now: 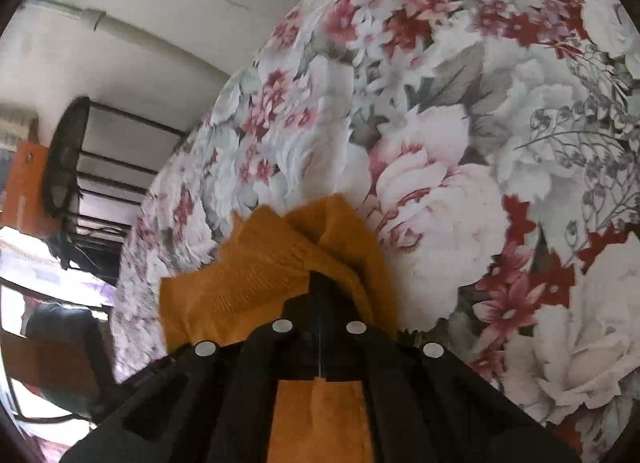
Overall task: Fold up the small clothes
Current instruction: 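Lay the folded hem down and open both grippers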
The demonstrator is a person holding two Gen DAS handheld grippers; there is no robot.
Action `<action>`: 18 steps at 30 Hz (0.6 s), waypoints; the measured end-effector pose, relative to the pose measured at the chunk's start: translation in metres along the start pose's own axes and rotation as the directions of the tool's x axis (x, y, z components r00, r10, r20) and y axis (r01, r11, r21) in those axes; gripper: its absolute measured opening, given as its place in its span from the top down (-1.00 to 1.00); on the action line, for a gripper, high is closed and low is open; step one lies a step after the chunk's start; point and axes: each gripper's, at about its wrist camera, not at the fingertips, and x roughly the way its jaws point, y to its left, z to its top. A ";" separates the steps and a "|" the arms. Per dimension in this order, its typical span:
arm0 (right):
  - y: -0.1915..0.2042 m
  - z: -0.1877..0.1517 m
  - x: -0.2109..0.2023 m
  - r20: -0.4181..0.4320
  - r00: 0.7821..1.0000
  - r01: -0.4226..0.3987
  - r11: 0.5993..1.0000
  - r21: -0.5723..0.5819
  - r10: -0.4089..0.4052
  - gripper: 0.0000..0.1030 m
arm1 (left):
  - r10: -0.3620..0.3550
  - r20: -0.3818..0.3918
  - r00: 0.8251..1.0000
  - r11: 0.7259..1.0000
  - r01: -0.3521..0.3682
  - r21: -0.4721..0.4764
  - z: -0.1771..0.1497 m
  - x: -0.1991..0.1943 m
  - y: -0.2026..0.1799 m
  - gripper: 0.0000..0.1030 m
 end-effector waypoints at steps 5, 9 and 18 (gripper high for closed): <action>0.040 0.001 -0.023 0.065 0.989 -0.121 0.985 -0.125 0.130 0.84 | -0.098 0.091 0.991 0.995 0.095 0.034 -0.002 -0.033 -0.001 -0.86; 0.037 0.001 -0.005 0.031 0.999 -0.005 0.992 -0.130 0.009 0.14 | -0.045 0.067 0.997 0.995 0.038 0.093 -0.006 -0.025 -0.012 -0.87; 0.065 -0.015 -0.021 0.036 0.999 -0.017 0.985 -0.174 0.023 0.31 | -0.112 0.077 0.991 0.994 0.111 0.021 -0.004 -0.039 0.008 -0.90</action>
